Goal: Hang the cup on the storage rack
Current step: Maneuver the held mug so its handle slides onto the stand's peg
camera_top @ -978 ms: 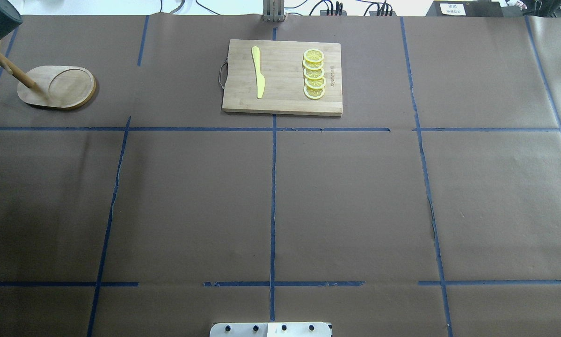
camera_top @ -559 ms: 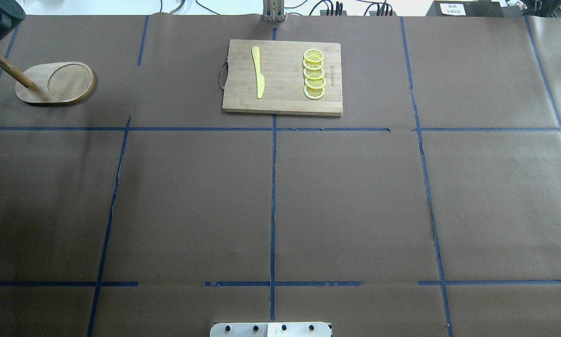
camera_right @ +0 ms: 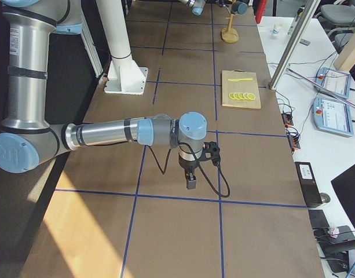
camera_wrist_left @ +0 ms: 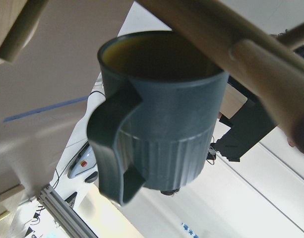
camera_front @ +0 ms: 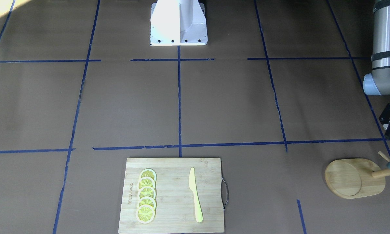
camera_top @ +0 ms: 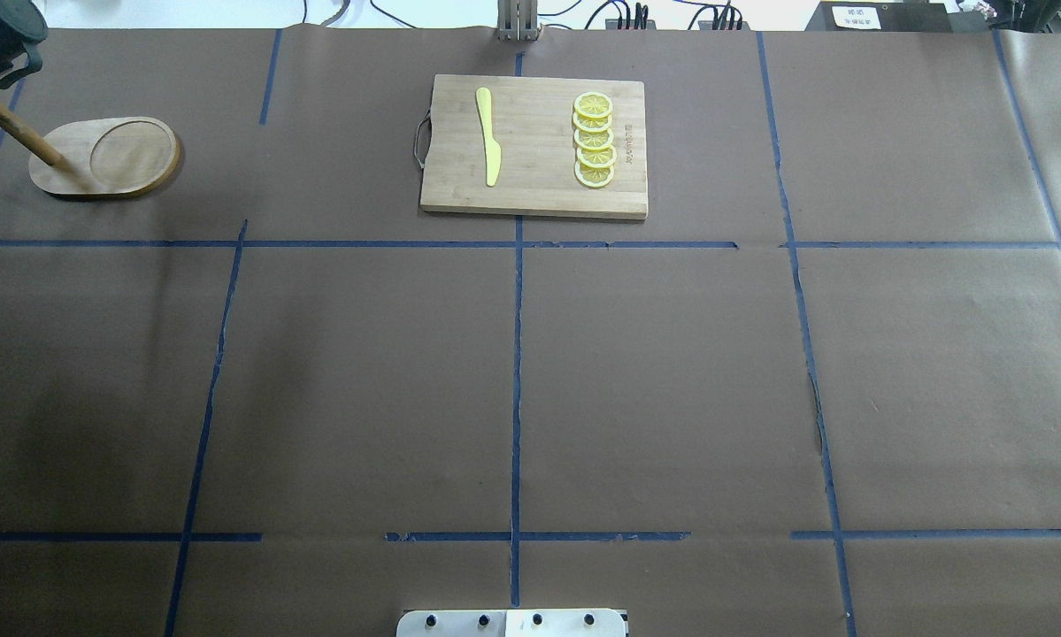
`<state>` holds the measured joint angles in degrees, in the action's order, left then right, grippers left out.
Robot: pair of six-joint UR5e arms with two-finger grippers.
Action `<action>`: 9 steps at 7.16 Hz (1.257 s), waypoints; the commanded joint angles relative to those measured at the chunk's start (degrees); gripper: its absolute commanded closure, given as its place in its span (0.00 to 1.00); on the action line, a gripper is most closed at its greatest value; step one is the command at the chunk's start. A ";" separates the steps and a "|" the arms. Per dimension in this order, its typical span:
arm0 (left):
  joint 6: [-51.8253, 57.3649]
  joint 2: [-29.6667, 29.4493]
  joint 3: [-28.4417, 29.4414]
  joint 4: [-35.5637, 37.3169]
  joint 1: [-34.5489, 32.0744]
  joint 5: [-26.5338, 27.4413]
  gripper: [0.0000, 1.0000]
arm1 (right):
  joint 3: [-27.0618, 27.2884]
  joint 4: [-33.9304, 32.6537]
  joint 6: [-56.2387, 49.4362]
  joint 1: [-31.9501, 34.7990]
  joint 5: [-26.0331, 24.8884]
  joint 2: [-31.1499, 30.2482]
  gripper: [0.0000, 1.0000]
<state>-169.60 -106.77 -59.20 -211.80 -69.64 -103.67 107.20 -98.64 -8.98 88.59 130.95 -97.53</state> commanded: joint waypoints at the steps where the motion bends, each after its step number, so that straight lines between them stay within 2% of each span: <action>1: 8.28 5.75 -11.14 0.24 -1.10 -5.92 0.00 | 0.03 0.02 0.02 0.00 0.00 0.06 0.00; 2: 15.54 7.35 -15.29 0.85 -3.11 -13.50 0.00 | 0.03 0.02 0.02 0.00 0.00 0.15 0.00; 3: 25.80 7.37 -16.46 2.95 -8.79 -24.62 0.00 | -0.06 0.02 0.02 0.00 0.00 0.15 0.00; 4: 38.43 7.28 -18.21 7.32 -13.28 -35.44 0.00 | -0.06 -0.06 0.02 0.00 0.00 0.23 0.00; 5: 55.09 7.45 -19.45 13.10 -16.28 -42.33 0.00 | -0.15 -0.07 0.02 0.00 0.00 0.23 0.00; 6: 69.87 8.06 -19.29 17.60 -16.58 -45.71 0.00 | -0.23 -0.07 0.10 0.00 0.09 0.23 0.00; 9: 109.54 11.41 -19.20 29.82 -18.33 -45.13 0.00 | -0.50 -0.07 0.19 -0.09 0.09 0.23 0.00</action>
<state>-74.95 -96.13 -78.38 -186.80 -87.07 -148.92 106.82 -98.70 -8.86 88.52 131.04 -97.30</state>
